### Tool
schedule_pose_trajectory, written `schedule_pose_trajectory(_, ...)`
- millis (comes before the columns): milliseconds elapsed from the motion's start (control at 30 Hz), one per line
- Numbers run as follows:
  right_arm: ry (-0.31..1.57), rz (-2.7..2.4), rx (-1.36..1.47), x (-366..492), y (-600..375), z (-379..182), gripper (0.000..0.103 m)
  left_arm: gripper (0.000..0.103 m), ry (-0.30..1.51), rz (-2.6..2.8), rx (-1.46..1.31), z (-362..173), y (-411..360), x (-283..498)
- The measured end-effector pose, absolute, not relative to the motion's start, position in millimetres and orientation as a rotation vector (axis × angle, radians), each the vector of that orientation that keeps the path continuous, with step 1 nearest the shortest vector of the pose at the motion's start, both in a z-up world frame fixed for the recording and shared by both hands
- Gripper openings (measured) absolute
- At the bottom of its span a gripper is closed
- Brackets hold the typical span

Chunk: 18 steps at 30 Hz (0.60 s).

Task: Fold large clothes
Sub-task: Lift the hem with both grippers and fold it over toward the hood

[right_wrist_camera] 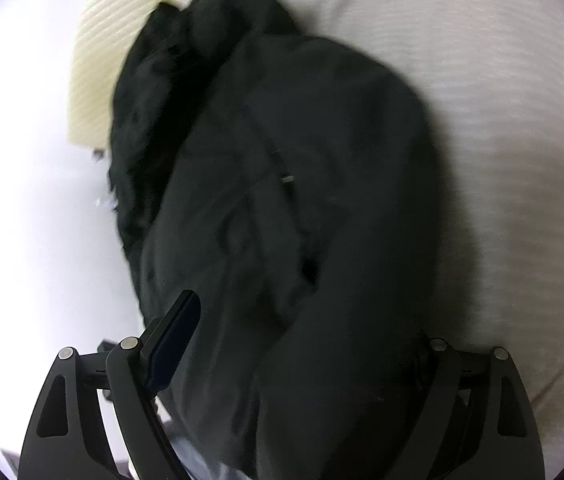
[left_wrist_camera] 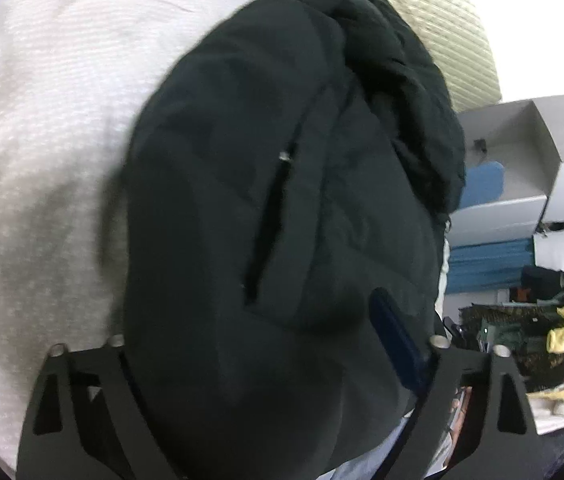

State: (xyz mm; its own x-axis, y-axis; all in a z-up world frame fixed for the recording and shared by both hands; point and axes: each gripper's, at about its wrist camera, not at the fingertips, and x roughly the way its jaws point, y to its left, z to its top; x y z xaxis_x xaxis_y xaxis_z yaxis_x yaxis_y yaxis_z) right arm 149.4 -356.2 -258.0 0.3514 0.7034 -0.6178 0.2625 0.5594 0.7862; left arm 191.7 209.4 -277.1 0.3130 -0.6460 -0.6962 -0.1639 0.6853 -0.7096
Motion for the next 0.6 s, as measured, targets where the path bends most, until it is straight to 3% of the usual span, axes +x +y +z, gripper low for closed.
schedule_pose_trajectory(67, 1.213, 0.392, 0.969, 151.9, -347.8, -252.9, 0.081, 0.074, 1.227, -0.395, -0.796, -274.1, 206.4, 192.0)
schedule_pose_trajectory(167, 1.196, 0.431, 0.940, 154.1, -340.5, -246.6, 0.067, 0.061, 1.200, -0.426, -0.801, -269.2, 202.5, 193.6)
schedule_pose_trajectory(233, 1.171, 0.466, 0.928, 154.5, -336.9, -240.0, 0.044, 0.050, 1.182, -0.442, -0.813, -266.6, 202.0, 195.2)
schedule_pose_trajectory(333, 1.122, 0.511, 0.893, 154.1, -331.7, -225.4, 0.024, 0.031, 1.151, -0.456, -0.817, -261.5, 204.5, 195.0)
schedule_pose_trajectory(400, 1.071, 0.534, 0.861, 152.6, -328.1, -212.3, 0.018, 0.019, 1.127, -0.470, -0.826, -257.5, 204.2, 194.0)
schedule_pose_trajectory(600, 0.895, 0.588, 0.863, 136.0, -336.4, -174.7, 0.010, 0.010, 1.028, -0.546, -0.846, -230.9, 206.7, 181.3)
